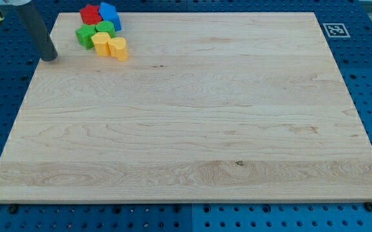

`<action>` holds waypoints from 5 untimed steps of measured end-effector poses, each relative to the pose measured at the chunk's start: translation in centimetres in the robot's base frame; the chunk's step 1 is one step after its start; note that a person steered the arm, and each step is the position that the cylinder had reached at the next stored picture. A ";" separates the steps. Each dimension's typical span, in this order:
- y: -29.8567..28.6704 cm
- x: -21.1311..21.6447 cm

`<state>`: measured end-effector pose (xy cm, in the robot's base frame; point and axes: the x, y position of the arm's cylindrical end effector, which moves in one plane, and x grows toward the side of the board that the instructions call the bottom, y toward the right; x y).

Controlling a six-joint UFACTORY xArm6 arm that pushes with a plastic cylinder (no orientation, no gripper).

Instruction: Point your arm to the green circle

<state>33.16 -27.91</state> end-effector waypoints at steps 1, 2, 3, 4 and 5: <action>0.9 -0.3; 2.5 -1.0; 3.8 -1.8; 4.6 -1.8; 5.5 -1.9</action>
